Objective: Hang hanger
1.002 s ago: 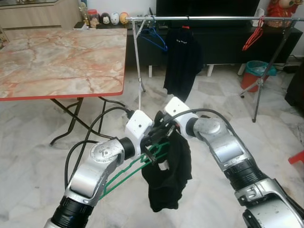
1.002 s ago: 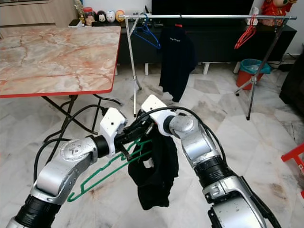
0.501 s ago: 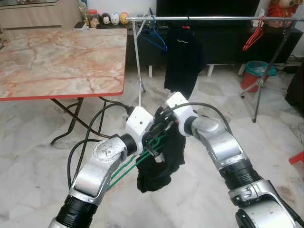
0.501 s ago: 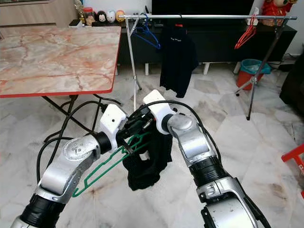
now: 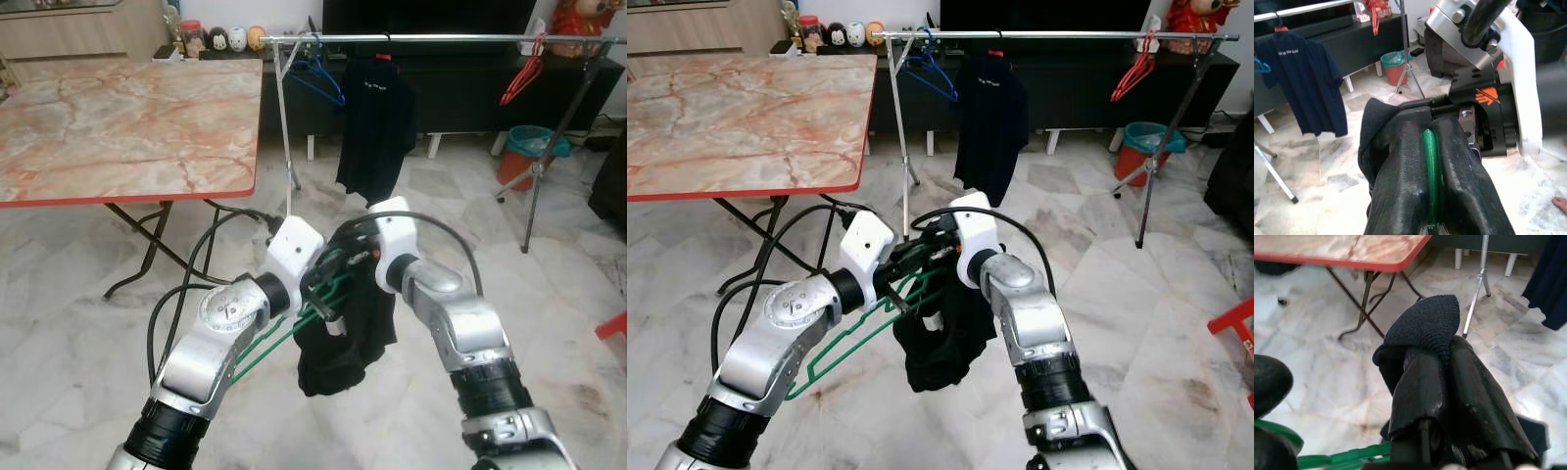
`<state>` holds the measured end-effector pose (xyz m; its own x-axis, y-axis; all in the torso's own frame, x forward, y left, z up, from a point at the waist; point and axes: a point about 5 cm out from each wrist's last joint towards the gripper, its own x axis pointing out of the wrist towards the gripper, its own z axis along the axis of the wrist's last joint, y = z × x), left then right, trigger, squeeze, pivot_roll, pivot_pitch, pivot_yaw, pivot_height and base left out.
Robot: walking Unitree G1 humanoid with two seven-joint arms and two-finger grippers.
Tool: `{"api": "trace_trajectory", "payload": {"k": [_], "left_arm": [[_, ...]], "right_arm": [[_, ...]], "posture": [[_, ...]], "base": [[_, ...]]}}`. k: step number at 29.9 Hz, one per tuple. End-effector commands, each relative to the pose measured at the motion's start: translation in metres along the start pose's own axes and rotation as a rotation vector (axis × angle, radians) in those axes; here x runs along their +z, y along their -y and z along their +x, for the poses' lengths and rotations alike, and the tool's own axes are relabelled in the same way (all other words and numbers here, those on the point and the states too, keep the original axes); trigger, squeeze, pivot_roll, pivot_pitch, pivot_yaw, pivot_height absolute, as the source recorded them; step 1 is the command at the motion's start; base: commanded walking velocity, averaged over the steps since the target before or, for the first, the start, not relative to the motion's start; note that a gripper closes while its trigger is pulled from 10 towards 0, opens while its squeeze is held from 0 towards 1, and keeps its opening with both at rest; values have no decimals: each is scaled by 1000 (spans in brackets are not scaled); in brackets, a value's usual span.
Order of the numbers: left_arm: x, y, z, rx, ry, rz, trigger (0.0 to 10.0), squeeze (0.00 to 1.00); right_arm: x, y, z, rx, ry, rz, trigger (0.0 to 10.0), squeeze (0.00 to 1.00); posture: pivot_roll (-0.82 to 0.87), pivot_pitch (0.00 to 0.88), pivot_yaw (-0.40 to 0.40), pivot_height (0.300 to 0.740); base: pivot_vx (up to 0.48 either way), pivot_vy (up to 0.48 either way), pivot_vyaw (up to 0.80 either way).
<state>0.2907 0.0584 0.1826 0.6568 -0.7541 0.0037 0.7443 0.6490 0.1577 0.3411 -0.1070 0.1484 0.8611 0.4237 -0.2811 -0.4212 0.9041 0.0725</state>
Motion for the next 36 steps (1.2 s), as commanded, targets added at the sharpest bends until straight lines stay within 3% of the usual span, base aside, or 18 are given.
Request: {"api": "trace_trajectory", "payload": {"k": [1,2,4,6,10,14,17,21,24,29,31,36], "left_arm": [[-4,18,5,-111,-10,-25,10000,0],[-4,20,5,-124,-10,-27,10000,0],[-4,20,5,-127,-9,-27,10000,0],[-5,22,5,-136,-11,-32,10000,0],[-6,22,4,-142,-16,-39,10000,0],[-7,24,4,-164,-23,-45,10000,0],[-8,27,2,-190,-30,-50,10000,0],[-11,30,2,-217,-48,-54,10000,0],[-12,30,2,-212,-59,-55,10000,0],[-14,29,1,-199,-70,-57,10000,0],[-14,28,1,-203,-77,-53,10000,0],[-15,27,1,-195,-87,-47,10000,0]], "right_arm": [[27,0,-5,-20,127,4,10000,0],[29,-1,-7,-24,169,53,10000,0],[29,-1,-8,-25,180,66,10000,0],[38,-12,-12,41,263,131,10000,0],[39,-26,-19,116,303,145,10000,0],[40,-29,-24,146,330,142,10000,0],[48,-30,-30,200,380,133,10000,0],[62,-43,-39,318,441,97,10000,0],[72,-48,-43,349,499,174,10000,0],[76,-41,-43,311,528,216,10000,0],[71,-23,-41,207,507,223,10000,0],[74,-25,-43,220,510,255,10000,0]], "posture": [[83,0,0,740],[85,0,1,740],[85,0,1,740],[83,0,1,740],[83,0,1,740],[82,0,3,740],[76,0,6,740],[72,0,8,740],[77,0,8,740],[78,0,8,740],[77,0,7,740],[73,0,8,740]], "base": [[0,0,0],[0,0,0],[0,0,0],[0,0,0],[0,0,0],[0,0,0],[0,0,0],[0,0,0],[0,0,0],[0,0,0],[0,0,0],[0,0,0]]}}
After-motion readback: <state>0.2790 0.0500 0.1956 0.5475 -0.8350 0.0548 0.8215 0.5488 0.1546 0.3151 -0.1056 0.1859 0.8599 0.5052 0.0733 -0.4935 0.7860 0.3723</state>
